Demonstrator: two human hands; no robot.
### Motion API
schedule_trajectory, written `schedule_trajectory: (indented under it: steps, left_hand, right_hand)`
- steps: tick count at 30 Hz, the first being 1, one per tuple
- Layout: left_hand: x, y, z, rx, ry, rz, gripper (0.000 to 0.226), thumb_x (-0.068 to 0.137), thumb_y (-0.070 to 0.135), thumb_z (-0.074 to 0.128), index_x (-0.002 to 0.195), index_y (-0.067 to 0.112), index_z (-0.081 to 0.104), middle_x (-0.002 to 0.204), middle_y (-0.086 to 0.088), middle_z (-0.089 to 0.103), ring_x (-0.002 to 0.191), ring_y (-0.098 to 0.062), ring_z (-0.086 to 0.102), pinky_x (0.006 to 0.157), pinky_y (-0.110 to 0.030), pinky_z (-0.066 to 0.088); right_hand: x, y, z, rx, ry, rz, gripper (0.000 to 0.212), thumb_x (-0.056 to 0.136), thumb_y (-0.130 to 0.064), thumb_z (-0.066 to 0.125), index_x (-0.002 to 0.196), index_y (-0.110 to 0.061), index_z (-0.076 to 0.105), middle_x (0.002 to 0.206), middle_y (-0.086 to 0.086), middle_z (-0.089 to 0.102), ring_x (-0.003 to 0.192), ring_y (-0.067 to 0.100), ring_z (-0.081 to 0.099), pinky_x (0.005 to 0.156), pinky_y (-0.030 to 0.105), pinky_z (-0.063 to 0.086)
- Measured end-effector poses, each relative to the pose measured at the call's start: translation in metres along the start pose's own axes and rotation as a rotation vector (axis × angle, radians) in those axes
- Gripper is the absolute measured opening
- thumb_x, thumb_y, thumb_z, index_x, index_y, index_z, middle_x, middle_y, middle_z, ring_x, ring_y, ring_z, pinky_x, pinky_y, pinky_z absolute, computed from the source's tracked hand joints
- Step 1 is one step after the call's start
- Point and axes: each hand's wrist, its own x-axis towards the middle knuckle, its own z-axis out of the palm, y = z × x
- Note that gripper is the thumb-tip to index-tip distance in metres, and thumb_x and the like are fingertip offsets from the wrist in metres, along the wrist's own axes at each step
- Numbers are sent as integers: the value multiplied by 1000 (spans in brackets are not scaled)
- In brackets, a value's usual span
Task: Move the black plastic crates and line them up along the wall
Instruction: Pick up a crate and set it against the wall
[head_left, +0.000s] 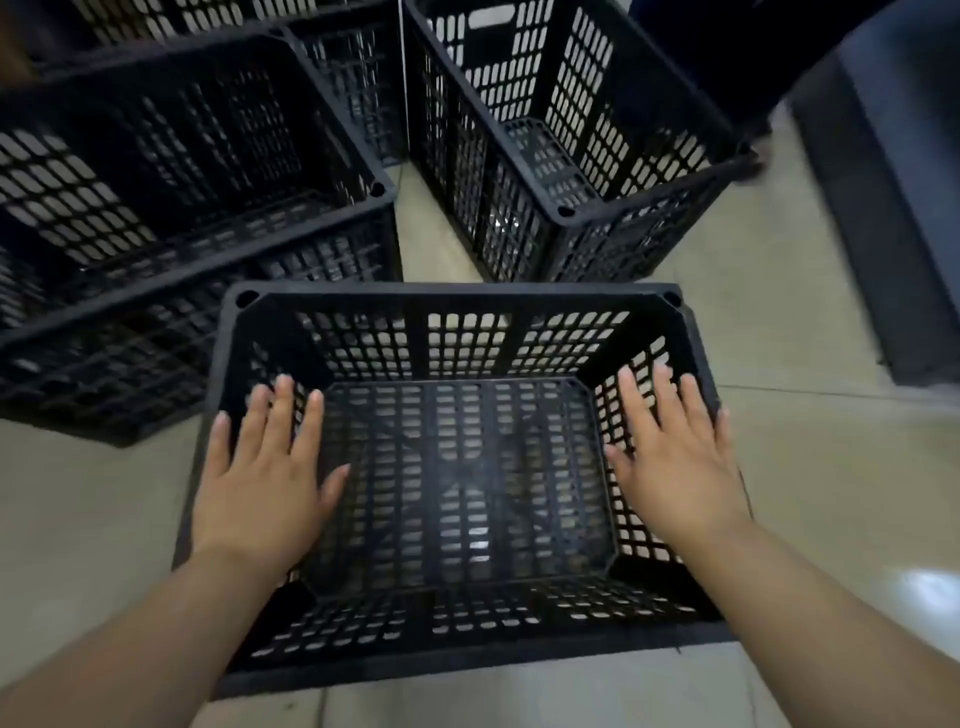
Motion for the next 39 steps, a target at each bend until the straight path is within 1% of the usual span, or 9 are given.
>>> schedule_trajectory:
  steps: [4,7,10,13,16,18,23,32,39]
  left_hand:
    - [19,-12,22,107,26,7,72,93,49,33,149,21,0,159,-7,-5,145,-23,-9,94,-31,-39]
    - [29,-19,32,228,-15,0,65,96,38,24,147,20,-12,158,-8,-15,144,-25,-16,87,-34,-43]
    - [37,-21,39,344,-2,27,63,95,17,17,141,20,-26,155,-9,-23,143,-27,-21,83,-38,-45]
    - [45,-23,39,426,-15,73,65,93,14,17,137,21,-29,154,-11,-25,142,-27,-22,84,-37,-43]
    - [52,-26,34,462,-46,74,67,94,15,22,138,21,-29,153,-11,-27,141,-25,-23,83,-37,-43]
    - [54,-28,34,477,-59,91,67,94,16,22,137,20,-29,151,-10,-29,141,-24,-23,83,-36,-43]
    - [53,-32,34,504,-97,141,66,95,18,20,135,15,-33,140,-12,-38,133,-19,-31,87,-37,-39]
    - [23,-47,15,492,-207,134,65,95,18,19,132,11,-34,137,-13,-39,128,-17,-33,80,-36,-44]
    - [-35,-101,-31,478,-270,59,65,96,18,19,129,12,-36,135,-12,-40,126,-16,-34,74,-34,-47]
  right_hand:
    - [20,27,24,-78,-18,33,71,96,-38,38,148,-34,-11,159,-1,-15,144,20,-19,115,45,-11]
    - [33,40,41,-158,1,42,74,95,-27,41,148,-32,-10,159,1,-16,144,22,-19,115,46,-12]
    - [41,46,45,-288,31,25,74,93,-19,34,148,-27,-15,158,4,-19,143,23,-22,115,46,-13]
    - [46,45,45,-366,60,4,71,93,-14,27,146,-23,-20,156,9,-23,142,25,-25,112,43,-21]
    - [51,46,46,-413,57,-5,68,91,-10,19,145,-17,-22,155,12,-25,141,25,-27,91,36,-41]
    - [54,48,45,-449,33,-18,66,89,-9,14,141,-14,-26,152,13,-29,141,25,-28,83,35,-44]
    - [55,47,39,-498,-43,-6,66,89,-15,15,135,-10,-32,136,15,-42,133,24,-37,87,38,-40]
    - [36,27,21,-566,-122,-3,69,91,-11,22,139,0,-26,140,17,-39,140,29,-28,97,42,-25]
    - [-11,-20,-21,-594,-151,-85,74,90,-8,29,139,0,-25,143,19,-38,139,30,-29,93,42,-29]
